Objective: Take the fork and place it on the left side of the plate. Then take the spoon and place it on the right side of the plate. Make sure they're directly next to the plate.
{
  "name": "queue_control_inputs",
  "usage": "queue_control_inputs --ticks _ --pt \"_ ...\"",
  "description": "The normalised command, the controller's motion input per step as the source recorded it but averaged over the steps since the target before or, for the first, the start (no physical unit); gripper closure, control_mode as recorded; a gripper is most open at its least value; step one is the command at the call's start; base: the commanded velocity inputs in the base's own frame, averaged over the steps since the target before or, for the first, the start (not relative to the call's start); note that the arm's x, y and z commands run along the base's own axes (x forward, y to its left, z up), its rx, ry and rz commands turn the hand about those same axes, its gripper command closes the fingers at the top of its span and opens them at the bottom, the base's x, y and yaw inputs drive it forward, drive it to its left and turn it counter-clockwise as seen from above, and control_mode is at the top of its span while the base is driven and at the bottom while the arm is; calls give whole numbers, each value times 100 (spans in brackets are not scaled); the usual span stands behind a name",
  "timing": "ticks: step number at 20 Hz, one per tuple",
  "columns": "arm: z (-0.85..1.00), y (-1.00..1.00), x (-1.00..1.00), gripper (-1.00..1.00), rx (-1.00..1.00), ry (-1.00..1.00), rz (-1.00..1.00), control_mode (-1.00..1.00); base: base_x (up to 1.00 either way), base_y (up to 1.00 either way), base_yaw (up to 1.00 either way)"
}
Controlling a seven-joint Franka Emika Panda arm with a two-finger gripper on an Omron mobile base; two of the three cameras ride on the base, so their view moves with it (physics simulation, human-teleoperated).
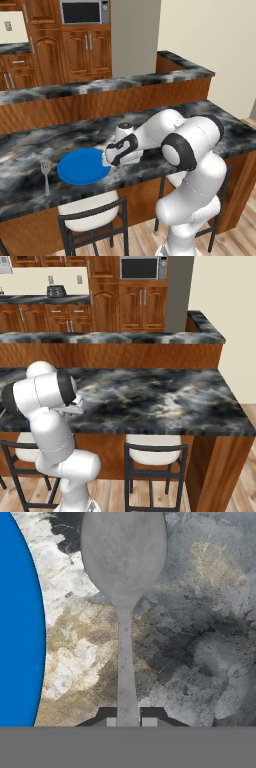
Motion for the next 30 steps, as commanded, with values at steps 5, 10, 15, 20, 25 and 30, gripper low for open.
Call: queue_control_inputs --ticks 5,10,15,20,25,30 --pt "-10 0 33 100 0 0 6 -100 0 0 0" --pt "-1 -7 36 100 0 0 6 -100 0 0 0" --pt "-3 -17 20 100 0 0 4 -100 0 0 0" --pt "-18 0 17 -100 1 0 2 -100 0 0 0" --pt "-5 0 16 -100 6 0 2 -100 0 0 0" --pt "0 0 3 -100 8 0 1 -100 0 0 0"
